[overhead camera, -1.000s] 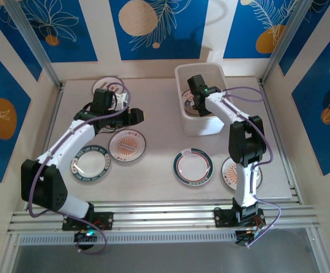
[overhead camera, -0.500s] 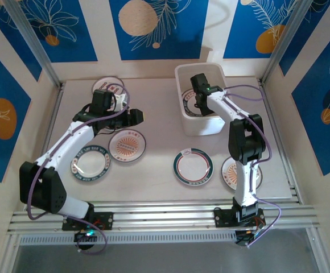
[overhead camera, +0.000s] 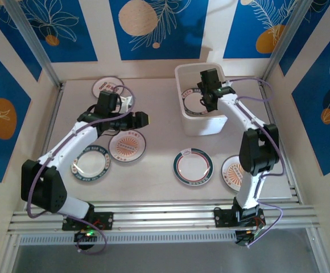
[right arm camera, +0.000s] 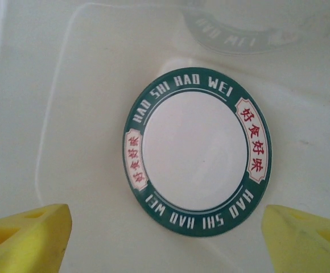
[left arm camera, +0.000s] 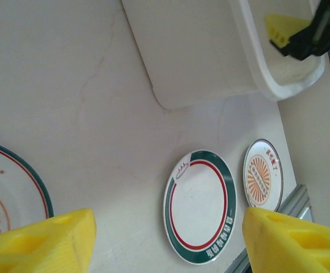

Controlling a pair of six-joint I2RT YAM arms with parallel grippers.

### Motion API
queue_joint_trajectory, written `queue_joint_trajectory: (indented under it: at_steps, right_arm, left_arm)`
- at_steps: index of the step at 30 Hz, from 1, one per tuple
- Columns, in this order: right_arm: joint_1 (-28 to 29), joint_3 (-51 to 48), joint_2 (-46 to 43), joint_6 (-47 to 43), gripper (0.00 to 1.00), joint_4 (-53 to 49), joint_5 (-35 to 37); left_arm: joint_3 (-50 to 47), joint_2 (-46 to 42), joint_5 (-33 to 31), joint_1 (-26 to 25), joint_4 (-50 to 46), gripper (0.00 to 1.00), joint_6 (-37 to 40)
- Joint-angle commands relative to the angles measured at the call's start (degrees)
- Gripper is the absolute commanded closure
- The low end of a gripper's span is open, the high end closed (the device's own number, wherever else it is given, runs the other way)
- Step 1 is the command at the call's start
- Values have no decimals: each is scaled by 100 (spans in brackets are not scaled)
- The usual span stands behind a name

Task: Place the plates into the plastic bin on the countertop

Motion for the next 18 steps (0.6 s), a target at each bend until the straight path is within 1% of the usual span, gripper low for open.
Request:
queue_joint_trajectory:
  at_steps: [1, 4, 8, 10, 12, 14, 18]
  right_arm:
    - [59, -277, -681, -820, 13, 337, -89]
    - [76, -672, -1280, -1380, 15, 474, -260]
    - [129, -1622, -2426, -2146, 21, 788, -572]
    - [163, -2037, -2988, -2468, 28, 688, -714]
    - [199, -2447, -3575, -2757, 38, 444, -849]
    - [244, -2831, -4106, -2995, 46, 202, -1046]
    - [410, -3620, -5229, -3022, 56, -326, -1240]
  left_arm:
    - [-23, 176, 214, -220, -59, 31, -110]
    - [-32, 359, 264, -448, -22, 31, -217]
    - [-284, 542, 341, -748, 320, 32, -544]
    - [-454, 630, 381, -863, 538, 33, -737]
    - [-537, 742, 407, -1025, 633, 34, -807]
    - [-558, 851, 382, -1199, 626, 35, -804]
    - [-663, 1162, 304, -1503, 716, 37, -966]
